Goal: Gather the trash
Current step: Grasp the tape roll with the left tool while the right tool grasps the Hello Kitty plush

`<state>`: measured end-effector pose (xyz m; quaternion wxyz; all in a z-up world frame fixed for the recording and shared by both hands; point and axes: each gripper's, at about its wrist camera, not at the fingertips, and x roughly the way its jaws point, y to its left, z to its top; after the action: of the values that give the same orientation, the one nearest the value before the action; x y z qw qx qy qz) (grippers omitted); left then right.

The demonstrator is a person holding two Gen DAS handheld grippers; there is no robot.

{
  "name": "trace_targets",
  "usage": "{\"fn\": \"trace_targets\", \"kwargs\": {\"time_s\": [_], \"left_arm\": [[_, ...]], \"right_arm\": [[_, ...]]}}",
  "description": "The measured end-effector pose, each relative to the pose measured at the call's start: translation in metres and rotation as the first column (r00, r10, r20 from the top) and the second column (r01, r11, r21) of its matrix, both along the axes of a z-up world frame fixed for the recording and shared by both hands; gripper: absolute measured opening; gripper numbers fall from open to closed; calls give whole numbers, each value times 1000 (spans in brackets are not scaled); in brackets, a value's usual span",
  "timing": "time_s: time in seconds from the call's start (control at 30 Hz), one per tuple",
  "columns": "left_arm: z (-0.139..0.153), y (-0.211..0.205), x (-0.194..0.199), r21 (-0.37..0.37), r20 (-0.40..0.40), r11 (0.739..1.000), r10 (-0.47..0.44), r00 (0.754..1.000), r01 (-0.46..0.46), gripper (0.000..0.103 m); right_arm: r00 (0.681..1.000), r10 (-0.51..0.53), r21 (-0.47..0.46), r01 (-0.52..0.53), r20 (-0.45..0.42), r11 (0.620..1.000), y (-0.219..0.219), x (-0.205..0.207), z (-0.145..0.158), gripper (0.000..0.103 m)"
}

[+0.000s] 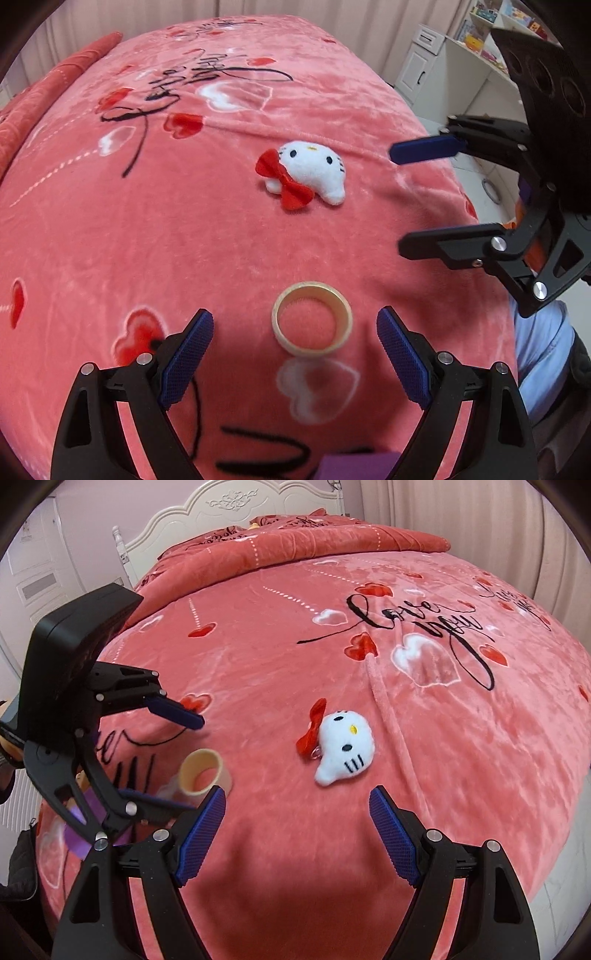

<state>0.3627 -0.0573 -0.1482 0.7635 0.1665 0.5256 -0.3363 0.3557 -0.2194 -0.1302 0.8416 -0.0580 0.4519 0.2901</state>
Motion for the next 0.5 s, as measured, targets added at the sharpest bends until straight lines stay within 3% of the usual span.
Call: {"fn": "trace_targets", "kwargs": {"time_s": [0.07,0.13,0.4,0.5], "left_arm": [[-5,-1,2,1,4,1000,-11,1000,11,84],[-10,-2,4,8,1,1000,-21,1000,21,72],[-18,-1,10,-13,17,999,-37,999,37,70],[-21,0,12,-33,13,999,-32,999,33,70]], "right_arm": [[1000,3,1,-3,-2,1000,2,9,-6,79],[1000,5,-4,-5,2,1000,3,16,-10,79],[1000,19,-45,-17,24,999,12,47,-32,79],[999,36,-71,-34,27,997,16,53,-40,67]]}}
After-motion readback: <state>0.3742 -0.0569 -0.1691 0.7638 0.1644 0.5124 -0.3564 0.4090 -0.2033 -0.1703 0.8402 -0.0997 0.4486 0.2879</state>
